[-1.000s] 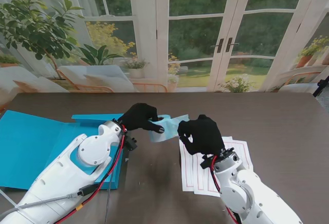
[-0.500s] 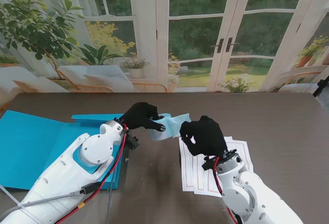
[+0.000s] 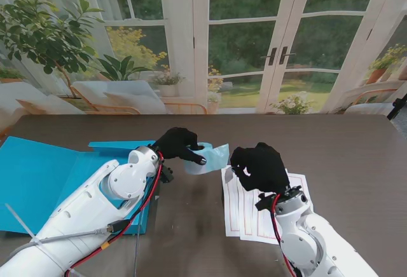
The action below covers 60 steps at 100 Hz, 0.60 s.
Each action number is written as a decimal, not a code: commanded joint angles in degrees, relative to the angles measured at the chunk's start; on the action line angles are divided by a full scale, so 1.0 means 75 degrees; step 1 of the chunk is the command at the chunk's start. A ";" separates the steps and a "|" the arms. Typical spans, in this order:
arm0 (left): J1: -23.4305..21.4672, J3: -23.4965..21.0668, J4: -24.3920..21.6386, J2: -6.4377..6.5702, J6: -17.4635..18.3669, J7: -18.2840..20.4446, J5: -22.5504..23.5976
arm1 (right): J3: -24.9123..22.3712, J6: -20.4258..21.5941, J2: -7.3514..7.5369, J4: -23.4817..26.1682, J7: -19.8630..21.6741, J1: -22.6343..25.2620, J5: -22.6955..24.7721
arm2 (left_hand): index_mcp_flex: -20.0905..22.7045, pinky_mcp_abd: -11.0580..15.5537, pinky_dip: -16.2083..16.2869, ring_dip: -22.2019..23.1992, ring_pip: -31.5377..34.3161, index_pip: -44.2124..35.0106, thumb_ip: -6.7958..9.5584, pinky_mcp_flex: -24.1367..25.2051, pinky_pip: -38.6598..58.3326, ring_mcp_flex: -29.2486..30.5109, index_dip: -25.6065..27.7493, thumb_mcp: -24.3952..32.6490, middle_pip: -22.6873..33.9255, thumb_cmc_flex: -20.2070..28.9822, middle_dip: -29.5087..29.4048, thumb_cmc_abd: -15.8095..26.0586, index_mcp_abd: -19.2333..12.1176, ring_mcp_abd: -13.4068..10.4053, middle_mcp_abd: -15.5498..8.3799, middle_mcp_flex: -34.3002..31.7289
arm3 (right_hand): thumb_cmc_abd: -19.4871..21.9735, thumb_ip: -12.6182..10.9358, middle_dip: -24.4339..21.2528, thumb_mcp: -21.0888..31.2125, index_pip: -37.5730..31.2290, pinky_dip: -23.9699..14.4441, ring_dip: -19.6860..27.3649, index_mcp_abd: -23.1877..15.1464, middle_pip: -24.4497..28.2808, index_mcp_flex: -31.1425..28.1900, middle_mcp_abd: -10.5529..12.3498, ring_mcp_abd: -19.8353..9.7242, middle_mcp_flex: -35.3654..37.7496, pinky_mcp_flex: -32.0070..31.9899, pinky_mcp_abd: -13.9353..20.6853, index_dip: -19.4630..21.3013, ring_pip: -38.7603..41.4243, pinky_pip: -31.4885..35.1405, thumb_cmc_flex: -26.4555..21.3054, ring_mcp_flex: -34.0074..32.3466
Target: Peel a label from the label roll, stick it on the side of the file box and file the documents
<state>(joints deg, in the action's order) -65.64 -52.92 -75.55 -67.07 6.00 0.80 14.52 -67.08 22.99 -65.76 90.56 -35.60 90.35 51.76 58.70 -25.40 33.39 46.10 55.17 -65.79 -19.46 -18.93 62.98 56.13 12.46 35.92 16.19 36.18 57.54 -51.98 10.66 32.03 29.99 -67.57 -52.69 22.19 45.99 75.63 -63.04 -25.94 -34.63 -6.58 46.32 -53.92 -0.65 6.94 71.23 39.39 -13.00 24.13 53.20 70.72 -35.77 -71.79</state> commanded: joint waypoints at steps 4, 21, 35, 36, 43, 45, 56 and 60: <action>0.0277 0.0114 0.0138 -0.0109 0.0091 0.0056 0.0067 | -0.0096 -0.0040 -0.0045 0.0102 0.0141 0.0084 -0.0090 | -0.0045 0.0158 0.0163 0.0121 0.0049 -0.0375 0.0907 0.0171 0.0484 -0.0179 0.0215 0.2670 0.2679 0.1713 0.0281 0.1121 0.0438 -0.0047 -0.1777 -0.1263 | 0.0722 -0.0475 -0.0115 0.0657 -0.1067 -0.0089 -0.0102 -0.1215 0.0161 -0.0256 0.0043 0.0052 -0.0023 -0.0417 0.0052 0.0441 -0.0029 0.0107 -0.1011 -0.0115; 0.0678 0.0557 0.0650 -0.0164 0.0096 -0.0091 0.0498 | -0.0243 -0.0128 -0.0072 0.0130 0.0235 0.0111 -0.0264 | -0.0101 0.0232 0.0160 0.0115 0.0021 -0.0395 0.0912 0.0268 0.0458 -0.0277 0.0257 0.2644 0.2676 0.1680 0.0331 0.1201 0.0407 -0.0122 -0.1818 -0.1192 | 0.0793 -0.0499 -0.0123 0.0557 -0.1074 -0.0089 -0.0097 -0.1172 0.0154 -0.0195 -0.0001 0.0082 -0.0059 -0.0449 0.0026 0.0426 -0.0036 0.0099 -0.1009 -0.0090; 0.1004 0.0949 0.1253 -0.0289 0.0176 -0.0404 0.0736 | -0.0341 -0.0164 -0.0086 0.0094 0.0258 0.0127 -0.0347 | -0.0124 0.0243 0.0162 0.0106 0.0007 -0.0406 0.0916 0.0274 0.0459 -0.0289 0.0279 0.2655 0.2682 0.1673 0.0365 0.1205 0.0400 -0.0139 -0.1831 -0.1183 | 0.0856 -0.0533 -0.0135 0.0461 -0.1092 -0.0089 -0.0089 -0.1155 0.0145 -0.0172 -0.0022 0.0113 -0.0080 -0.0467 0.0005 0.0409 -0.0050 0.0094 -0.1022 -0.0058; 0.1025 0.0975 0.1295 -0.0299 0.0188 -0.0432 0.0751 | -0.0347 -0.0164 -0.0087 0.0090 0.0257 0.0129 -0.0353 | -0.0124 0.0243 0.0162 0.0106 0.0005 -0.0406 0.0915 0.0274 0.0459 -0.0289 0.0280 0.2653 0.2681 0.1671 0.0367 0.1207 0.0400 -0.0138 -0.1832 -0.1181 | 0.0857 -0.0535 -0.0136 0.0457 -0.1091 -0.0089 -0.0089 -0.1154 0.0145 -0.0168 -0.0022 0.0112 -0.0080 -0.0467 0.0005 0.0407 -0.0050 0.0094 -0.1022 -0.0060; 0.1153 0.1146 0.1571 -0.0366 0.0264 -0.0629 0.0875 | -0.0391 -0.0163 -0.0090 0.0059 0.0258 0.0136 -0.0378 | -0.0132 0.0258 0.0161 0.0099 -0.0006 -0.0408 0.0908 0.0287 0.0454 -0.0303 0.0287 0.2648 0.2687 0.1674 0.0397 0.1219 0.0383 -0.0157 -0.1857 -0.1162 | 0.0881 -0.0544 -0.0142 0.0432 -0.1096 -0.0089 -0.0087 -0.1150 0.0141 -0.0160 -0.0034 0.0099 -0.0091 -0.0468 0.0004 0.0402 -0.0048 0.0094 -0.1016 -0.0065; 0.1192 0.1200 0.1661 -0.0388 0.0286 -0.0704 0.0922 | -0.0403 -0.0162 -0.0091 0.0051 0.0261 0.0137 -0.0387 | -0.0132 0.0262 0.0161 0.0097 -0.0008 -0.0408 0.0904 0.0285 0.0454 -0.0305 0.0288 0.2643 0.2686 0.1669 0.0401 0.1222 0.0383 -0.0157 -0.1857 -0.1160 | 0.0889 -0.0545 -0.0142 0.0420 -0.1098 -0.0089 -0.0087 -0.1151 0.0143 -0.0159 -0.0035 0.0104 -0.0089 -0.0470 0.0000 0.0400 -0.0048 0.0094 -0.1011 -0.0065; 0.1394 0.1487 0.2105 -0.0493 0.0379 -0.1075 0.1206 | -0.0447 -0.0169 -0.0105 -0.0002 0.0265 0.0129 -0.0456 | -0.0144 0.0265 0.0161 0.0084 -0.0028 -0.0398 0.0885 0.0285 0.0453 -0.0317 0.0290 0.2626 0.2674 0.1672 0.0432 0.1245 0.0382 -0.0181 -0.1867 -0.1126 | 0.0904 -0.0563 -0.0153 0.0386 -0.1103 -0.0089 -0.0085 -0.1146 0.0142 -0.0142 -0.0042 0.0104 -0.0098 -0.0470 -0.0001 0.0388 -0.0044 0.0096 -0.1020 -0.0071; 0.1469 0.1594 0.2269 -0.0532 0.0409 -0.1216 0.1314 | -0.0455 -0.0177 -0.0112 -0.0022 0.0258 0.0121 -0.0481 | -0.0156 0.0264 0.0161 0.0079 -0.0032 -0.0392 0.0879 0.0285 0.0452 -0.0309 0.0290 0.2622 0.2668 0.1666 0.0442 0.1256 0.0364 -0.0197 -0.1879 -0.1120 | 0.0916 -0.0570 -0.0157 0.0373 -0.1106 -0.0089 -0.0083 -0.1143 0.0142 -0.0139 -0.0053 0.0097 -0.0102 -0.0470 -0.0006 0.0384 -0.0046 0.0097 -0.1023 -0.0070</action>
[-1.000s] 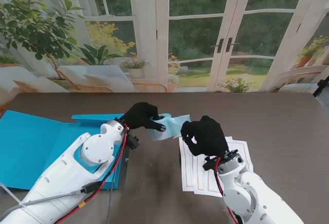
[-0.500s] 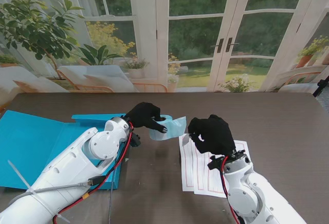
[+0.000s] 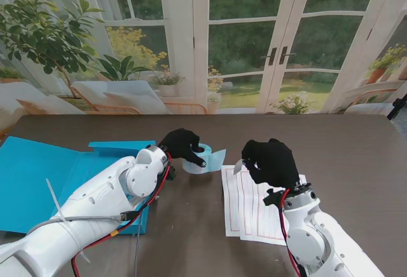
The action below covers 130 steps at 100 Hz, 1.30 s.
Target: Peel a label from the label roll, stick it on the side of the file box and file the documents
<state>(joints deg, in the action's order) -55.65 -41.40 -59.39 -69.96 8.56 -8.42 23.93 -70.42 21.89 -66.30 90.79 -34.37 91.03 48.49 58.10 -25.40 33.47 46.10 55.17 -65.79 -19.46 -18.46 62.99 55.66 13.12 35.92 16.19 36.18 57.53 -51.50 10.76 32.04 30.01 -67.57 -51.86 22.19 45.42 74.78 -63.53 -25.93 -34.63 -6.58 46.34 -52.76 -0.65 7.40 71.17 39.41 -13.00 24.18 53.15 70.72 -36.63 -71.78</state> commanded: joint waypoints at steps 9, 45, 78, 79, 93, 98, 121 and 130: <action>0.0292 0.0295 0.0475 -0.0252 0.0109 -0.0316 0.0246 | -0.0020 -0.0055 -0.0054 -0.0100 0.0076 0.0008 -0.0099 | -0.0072 0.0272 0.0152 0.0071 -0.0038 -0.0394 0.0868 0.0201 0.0459 -0.0239 0.0210 0.2616 0.2662 0.1654 0.0464 0.1188 0.0328 -0.0208 -0.1895 -0.1121 | 0.0823 -0.0582 -0.0086 0.0467 -0.1047 -0.0090 -0.0083 -0.1126 0.0145 -0.0279 -0.0054 0.0054 -0.0095 -0.0479 -0.0011 0.0370 -0.0036 0.0098 -0.0918 -0.0067; 0.0893 0.1243 0.1942 -0.0781 0.0254 -0.1511 0.0670 | -0.0037 -0.0176 -0.0121 -0.0275 0.0050 -0.0096 -0.0375 | -0.0036 0.0293 0.0150 0.0006 -0.0103 -0.0331 0.0804 0.0171 0.0463 -0.0248 0.0168 0.2591 0.2579 0.1636 0.0477 0.1180 0.0231 -0.0298 -0.1956 -0.1093 | 0.0847 -0.0600 -0.0099 0.0431 -0.1070 -0.0092 -0.0082 -0.1086 0.0158 -0.0261 -0.0098 0.0093 -0.0116 -0.0483 -0.0032 0.0349 -0.0021 0.0110 -0.0940 -0.0065; 0.1189 0.1784 0.2634 -0.1071 0.0167 -0.1523 0.0578 | -0.0126 -0.0205 -0.0143 -0.0215 0.0103 -0.0010 -0.0521 | 0.0197 0.0586 -0.0030 -0.0269 -0.0552 0.0040 0.0669 0.0196 0.0176 -0.0371 -0.0128 0.2360 0.2202 0.1754 0.0420 0.1159 0.0030 -0.0516 -0.2043 -0.1045 | 0.0900 -0.0611 -0.0112 0.0378 -0.1070 -0.0095 -0.0082 -0.1075 0.0165 -0.0247 -0.0113 0.0120 -0.0127 -0.0488 -0.0035 0.0343 -0.0006 0.0122 -0.0940 -0.0073; 0.1191 0.1792 0.2638 -0.1071 0.0155 -0.1504 0.0576 | -0.0129 -0.0206 -0.0144 -0.0210 0.0106 -0.0006 -0.0526 | 0.0197 0.0591 -0.0035 -0.0281 -0.0572 0.0050 0.0668 0.0196 0.0169 -0.0378 -0.0134 0.2352 0.2186 0.1759 0.0415 0.1159 0.0024 -0.0529 -0.2047 -0.1037 | 0.0903 -0.0613 -0.0111 0.0378 -0.1070 -0.0095 -0.0082 -0.1073 0.0167 -0.0245 -0.0116 0.0119 -0.0126 -0.0488 -0.0037 0.0342 -0.0006 0.0123 -0.0943 -0.0073; 0.1186 0.1875 0.2548 -0.1015 -0.0109 -0.1271 0.0614 | -0.0161 -0.0212 -0.0146 -0.0159 0.0137 0.0036 -0.0559 | 0.0198 0.0730 -0.0131 -0.0397 -0.0773 0.0187 0.0657 0.0289 0.0018 -0.0497 -0.0214 0.2190 0.2002 0.1780 0.0363 0.1256 -0.0075 -0.0646 -0.2109 -0.0941 | 0.0950 -0.0633 -0.0114 0.0320 -0.1073 -0.0095 -0.0080 -0.1063 0.0170 -0.0219 -0.0131 0.0116 -0.0137 -0.0495 -0.0042 0.0341 -0.0002 0.0124 -0.0957 -0.0060; 0.1159 0.1870 0.2410 -0.0963 -0.0310 -0.1093 0.0614 | -0.0168 -0.0208 -0.0146 -0.0152 0.0145 0.0043 -0.0567 | 0.0122 0.0767 -0.0175 -0.0456 -0.0908 0.0257 0.0681 0.0367 -0.0060 -0.0600 -0.0193 0.2013 0.1895 0.1818 0.0373 0.1398 -0.0112 -0.0700 -0.2163 -0.0813 | 0.0974 -0.0635 -0.0116 0.0306 -0.1077 -0.0095 -0.0081 -0.1052 0.0171 -0.0215 -0.0136 0.0119 -0.0140 -0.0508 -0.0041 0.0342 0.0001 0.0123 -0.0949 -0.0061; 0.1074 0.1928 0.2017 -0.0770 -0.0941 -0.0533 0.0687 | -0.0177 -0.0211 -0.0173 -0.0115 0.0170 0.0089 -0.0701 | -0.0348 0.0893 -0.0300 -0.1083 -0.1943 0.0335 0.0895 0.0530 -0.0254 -0.1046 0.0157 0.1556 0.0900 0.1762 -0.0301 0.1762 -0.0254 -0.1055 -0.2324 -0.0170 | 0.1126 -0.0675 -0.0123 0.0125 -0.1088 -0.0115 -0.0081 -0.1041 0.0169 -0.0132 -0.0184 0.0177 -0.0181 -0.0553 -0.0048 0.0330 0.0007 0.0160 -0.0949 -0.0031; 0.1024 0.1912 0.1888 -0.0722 -0.1120 -0.0407 0.0684 | -0.0196 -0.0211 -0.0177 -0.0105 0.0207 0.0106 -0.0751 | -0.0379 0.0959 -0.0329 -0.1317 -0.2241 0.0526 0.0904 0.0644 -0.0313 -0.1236 0.0110 0.1446 0.0627 0.1650 -0.0815 0.1743 -0.0135 -0.1107 -0.2225 0.0054 | 0.1159 -0.0714 -0.0139 0.0039 -0.1093 -0.0119 -0.0084 -0.1029 0.0171 -0.0115 -0.0209 0.0186 -0.0184 -0.0573 -0.0041 0.0304 0.0021 0.0168 -0.0959 -0.0021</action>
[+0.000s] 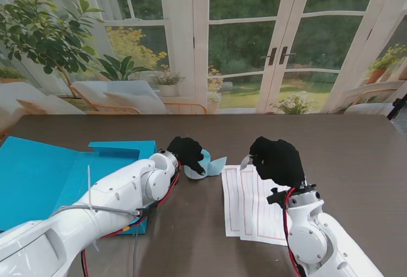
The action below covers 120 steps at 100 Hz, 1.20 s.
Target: Peel a label from the label roll, stick it on the side of the file box and file the documents
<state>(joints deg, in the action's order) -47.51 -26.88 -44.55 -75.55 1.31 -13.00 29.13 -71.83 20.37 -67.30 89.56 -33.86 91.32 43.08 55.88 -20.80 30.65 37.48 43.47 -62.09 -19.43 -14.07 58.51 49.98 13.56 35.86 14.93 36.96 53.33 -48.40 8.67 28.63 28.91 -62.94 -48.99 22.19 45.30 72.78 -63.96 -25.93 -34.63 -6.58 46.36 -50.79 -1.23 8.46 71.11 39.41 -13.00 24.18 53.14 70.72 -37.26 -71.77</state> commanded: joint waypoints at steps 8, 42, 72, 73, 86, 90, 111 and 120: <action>-0.0101 -0.0039 -0.0187 0.0067 -0.0262 0.0233 0.0051 | -0.0018 -0.0011 -0.0052 0.0068 0.0170 0.0079 -0.0093 | -0.0116 0.0395 0.0014 -0.0373 -0.0895 0.0288 0.0895 0.0163 0.0213 -0.0652 0.0037 0.1377 0.0715 0.1494 -0.0938 0.1294 0.0221 -0.0668 -0.1950 -0.0328 | 0.0787 -0.0727 -0.0130 0.0293 -0.1040 -0.0121 -0.0084 -0.1003 0.0171 -0.0389 -0.0137 0.0055 -0.0177 -0.0585 -0.0056 0.0287 0.0029 0.0173 -0.0888 -0.0017; -0.0283 -0.0178 -0.0667 0.0315 -0.0617 0.0414 0.0343 | 0.0008 0.0009 -0.0051 0.0082 0.0193 0.0093 -0.0109 | -0.0407 0.0536 -0.0074 -0.0687 -0.1412 0.3182 0.0984 0.0850 -0.0044 -0.1681 0.0078 0.1802 0.0463 0.0472 -0.2512 0.1517 0.0759 -0.0646 -0.1677 0.0828 | 0.0778 -0.0752 -0.0156 0.0257 -0.1061 -0.0125 -0.0073 -0.0998 0.0184 -0.0399 -0.0168 0.0072 -0.0182 -0.0595 -0.0082 0.0222 0.0058 0.0192 -0.0896 -0.0006; -0.0357 -0.0339 -0.1025 0.0531 -0.0572 0.0829 0.0403 | 0.0036 0.0001 -0.0053 0.0102 0.0196 0.0104 -0.0114 | -0.0993 0.0772 -0.0626 -0.1296 -0.2602 0.6110 0.1567 0.1823 -0.1063 -0.3234 -0.0326 0.1706 -0.0579 -0.0337 -0.3607 0.1817 0.1406 -0.0687 -0.1258 0.2472 | 0.0761 -0.0749 -0.0164 0.0266 -0.1071 -0.0123 -0.0064 -0.0974 0.0188 -0.0401 -0.0162 0.0072 -0.0172 -0.0594 -0.0086 0.0209 0.0058 0.0192 -0.0888 -0.0016; -0.0352 -0.0336 -0.1015 0.0530 -0.0560 0.0832 0.0399 | 0.0037 0.0001 -0.0053 0.0102 0.0195 0.0104 -0.0113 | -0.1006 0.0777 -0.0639 -0.1310 -0.2632 0.6138 0.1566 0.1859 -0.1091 -0.3280 -0.0335 0.1694 -0.0603 -0.0356 -0.3632 0.1818 0.1413 -0.0691 -0.1242 0.2510 | 0.0760 -0.0748 -0.0164 0.0264 -0.1071 -0.0123 -0.0064 -0.0975 0.0188 -0.0401 -0.0164 0.0073 -0.0171 -0.0594 -0.0087 0.0208 0.0058 0.0192 -0.0884 -0.0016; -0.0309 -0.0307 -0.0973 0.0553 -0.0441 0.0949 0.0361 | 0.0045 -0.0006 -0.0057 0.0101 0.0184 0.0102 -0.0120 | -0.1155 0.0900 -0.0815 -0.1493 -0.2901 0.6545 0.1572 0.1976 -0.1383 -0.3542 -0.0490 0.1588 -0.0816 -0.0468 -0.3964 0.1823 0.1598 -0.0751 -0.1146 0.2797 | 0.0766 -0.0751 -0.0165 0.0268 -0.1074 -0.0121 -0.0063 -0.0975 0.0189 -0.0402 -0.0166 0.0081 -0.0170 -0.0594 -0.0090 0.0202 0.0059 0.0191 -0.0889 -0.0017; -0.0310 -0.0313 -0.0987 0.0565 -0.0425 0.0976 0.0357 | 0.0045 -0.0009 -0.0058 0.0103 0.0184 0.0104 -0.0124 | -0.1250 0.0908 -0.0844 -0.1524 -0.2957 0.6633 0.1569 0.2043 -0.1444 -0.3636 -0.0529 0.1555 -0.0884 -0.0508 -0.4018 0.1818 0.1635 -0.0747 -0.1107 0.2914 | 0.0758 -0.0750 -0.0165 0.0265 -0.1075 -0.0121 -0.0062 -0.0976 0.0190 -0.0401 -0.0166 0.0081 -0.0170 -0.0594 -0.0091 0.0201 0.0059 0.0191 -0.0891 -0.0017; -0.0288 -0.0308 -0.0987 0.0615 -0.0303 0.1060 0.0389 | 0.0049 -0.0016 -0.0060 0.0105 0.0185 0.0112 -0.0139 | -0.1585 0.1154 -0.1156 -0.1922 -0.3484 0.7137 0.1607 0.2338 -0.2167 -0.4217 -0.0777 0.1266 -0.1209 -0.0677 -0.4526 0.1956 0.1681 -0.0941 -0.1169 0.3536 | 0.0761 -0.0749 -0.0165 0.0253 -0.1078 -0.0120 -0.0062 -0.0972 0.0187 -0.0406 -0.0167 0.0090 -0.0180 -0.0594 -0.0091 0.0193 0.0062 0.0191 -0.0888 -0.0017; -0.0287 -0.0315 -0.0977 0.0640 -0.0230 0.0998 0.0486 | 0.0049 -0.0010 -0.0058 0.0114 0.0210 0.0121 -0.0149 | -0.1713 0.1310 -0.1418 -0.2129 -0.3686 0.7212 0.1621 0.2405 -0.2616 -0.4480 -0.0810 0.1179 -0.1254 -0.0760 -0.4648 0.1998 0.1670 -0.1068 -0.1193 0.3721 | 0.0780 -0.0753 -0.0165 0.0245 -0.1078 -0.0119 -0.0060 -0.0969 0.0188 -0.0405 -0.0173 0.0089 -0.0176 -0.0596 -0.0091 0.0189 0.0058 0.0191 -0.0887 -0.0009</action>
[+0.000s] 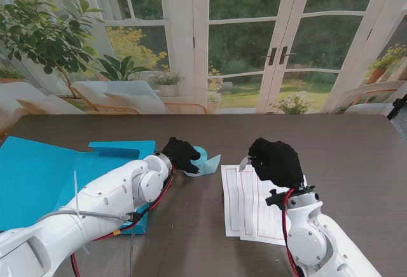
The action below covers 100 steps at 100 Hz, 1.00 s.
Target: Peel a label from the label roll, stick it on the side of the file box and file the documents
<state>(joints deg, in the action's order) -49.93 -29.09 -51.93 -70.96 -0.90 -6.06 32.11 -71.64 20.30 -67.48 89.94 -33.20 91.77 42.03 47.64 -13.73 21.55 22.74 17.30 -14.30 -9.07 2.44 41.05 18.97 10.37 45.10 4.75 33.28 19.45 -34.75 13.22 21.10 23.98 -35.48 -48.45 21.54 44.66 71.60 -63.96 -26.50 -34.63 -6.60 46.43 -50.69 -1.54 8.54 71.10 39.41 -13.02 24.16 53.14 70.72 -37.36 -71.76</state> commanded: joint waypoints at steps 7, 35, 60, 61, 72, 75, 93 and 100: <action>0.0003 -0.0084 -0.0042 0.0053 0.0080 0.0051 0.0114 | 0.0030 -0.0004 -0.0037 0.0069 0.0128 0.0066 -0.0022 | -0.0721 0.0356 -0.0270 -0.0187 -0.0206 0.0886 0.0239 0.0198 -0.0393 -0.0383 -0.0402 -0.0103 0.0100 -0.0329 -0.0145 0.0219 0.0923 -0.0039 -0.0478 0.0120 | 0.0696 -0.0667 -0.0082 0.0395 -0.1079 -0.0042 -0.0060 -0.0967 0.0178 -0.0417 -0.0141 0.0074 -0.0174 -0.0605 -0.0092 0.0189 0.0058 0.0187 -0.0875 -0.0008; -0.0105 -0.0318 -0.0269 0.0167 0.0140 -0.0026 0.0311 | 0.0038 0.0006 -0.0032 0.0099 0.0192 0.0066 -0.0053 | -0.0531 0.0223 -0.0277 -0.0225 -0.0168 0.0647 0.0258 0.0158 -0.0364 -0.0257 -0.0290 -0.0345 0.0163 -0.0451 -0.0167 0.0292 0.0402 0.0147 -0.0367 0.0039 | 0.0716 -0.0677 -0.0081 0.0376 -0.1080 -0.0043 -0.0061 -0.0962 0.0174 -0.0411 -0.0151 0.0088 -0.0177 -0.0617 -0.0097 0.0181 0.0064 0.0187 -0.0885 -0.0005; -0.0130 -0.0422 -0.0457 0.0258 0.0122 0.0033 0.0471 | 0.0048 0.0011 -0.0032 0.0093 0.0198 0.0045 -0.0052 | -0.0410 0.0047 -0.0289 -0.0267 -0.0197 0.0533 0.0276 0.0087 -0.0360 -0.0129 -0.0220 -0.0533 0.0121 -0.0544 -0.0263 0.0408 0.0052 0.0325 -0.0156 -0.0080 | 0.0718 -0.0682 -0.0081 0.0375 -0.1083 -0.0047 -0.0061 -0.0950 0.0174 -0.0407 -0.0151 0.0089 -0.0175 -0.0619 -0.0105 0.0178 0.0066 0.0192 -0.0888 -0.0002; -0.0131 -0.0427 -0.0467 0.0263 0.0118 0.0038 0.0479 | 0.0047 0.0011 -0.0032 0.0093 0.0199 0.0045 -0.0053 | -0.0410 0.0046 -0.0290 -0.0269 -0.0200 0.0533 0.0276 0.0086 -0.0361 -0.0128 -0.0219 -0.0543 0.0114 -0.0551 -0.0271 0.0419 0.0047 0.0331 -0.0154 -0.0075 | 0.0716 -0.0682 -0.0081 0.0375 -0.1083 -0.0047 -0.0060 -0.0949 0.0173 -0.0407 -0.0148 0.0090 -0.0175 -0.0619 -0.0105 0.0178 0.0066 0.0192 -0.0889 -0.0002; -0.0164 -0.0548 -0.0573 0.0289 0.0113 0.0040 0.0507 | 0.0050 0.0007 -0.0032 0.0098 0.0207 0.0045 -0.0059 | -0.0358 0.0028 -0.0298 -0.0288 -0.0229 0.0512 0.0287 0.0087 -0.0374 -0.0114 -0.0200 -0.0648 0.0110 -0.0590 -0.0325 0.0502 -0.0128 0.0362 -0.0159 -0.0107 | 0.0712 -0.0684 -0.0082 0.0379 -0.1081 -0.0047 -0.0060 -0.0943 0.0173 -0.0405 -0.0165 0.0097 -0.0170 -0.0621 -0.0109 0.0177 0.0067 0.0191 -0.0893 -0.0008; -0.0180 -0.0600 -0.0623 0.0302 0.0122 0.0041 0.0515 | 0.0052 0.0007 -0.0032 0.0098 0.0207 0.0044 -0.0061 | -0.0366 0.0015 -0.0303 -0.0293 -0.0240 0.0517 0.0288 0.0088 -0.0385 -0.0121 -0.0198 -0.0683 0.0104 -0.0610 -0.0338 0.0538 -0.0174 0.0362 -0.0193 -0.0095 | 0.0713 -0.0684 -0.0082 0.0381 -0.1081 -0.0047 -0.0061 -0.0923 0.0174 -0.0408 -0.0165 0.0107 -0.0166 -0.0621 -0.0111 0.0174 0.0070 0.0191 -0.0892 -0.0012; -0.0438 -0.1155 -0.1272 0.0516 0.0123 0.0325 0.0690 | 0.0063 0.0015 -0.0032 0.0100 0.0217 0.0037 -0.0065 | -0.0510 -0.0105 -0.0310 -0.0282 -0.0256 0.0611 0.0316 0.0039 -0.0429 -0.0054 -0.0214 -0.1000 0.0176 -0.0729 -0.0332 0.0907 -0.0346 0.0411 -0.0477 -0.0140 | 0.0708 -0.0683 -0.0084 0.0385 -0.1082 -0.0049 -0.0058 -0.0913 0.0174 -0.0420 -0.0161 0.0091 -0.0159 -0.0614 -0.0101 0.0169 0.0065 0.0195 -0.0890 -0.0008; -0.0685 -0.1560 -0.1626 0.0596 0.0057 0.0448 0.0687 | 0.0072 0.0019 -0.0034 0.0097 0.0214 0.0033 -0.0069 | -0.0541 -0.0175 -0.0087 -0.0143 -0.0172 0.0649 0.0421 -0.0045 -0.0347 0.0109 -0.0203 -0.1550 0.0255 -0.0492 -0.0217 0.1224 -0.0329 0.0427 -0.0526 -0.0259 | 0.0699 -0.0685 -0.0085 0.0395 -0.1082 -0.0049 -0.0059 -0.0910 0.0175 -0.0422 -0.0163 0.0114 -0.0150 -0.0613 -0.0105 0.0167 0.0069 0.0194 -0.0894 -0.0015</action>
<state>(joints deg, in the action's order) -54.10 -38.92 -61.85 -67.37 0.05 -3.68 37.46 -71.34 20.32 -67.48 90.27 -32.41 91.86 41.54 44.91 -14.34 20.17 21.20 16.54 -10.48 -7.83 2.47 38.71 18.31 9.09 36.07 6.24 29.66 17.12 -28.02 10.38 22.90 20.61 -36.29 -48.44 21.53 44.66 71.58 -63.96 -26.51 -34.63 -6.60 46.44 -50.69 -1.84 8.57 71.10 39.41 -13.44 24.16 53.14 70.72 -37.36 -71.76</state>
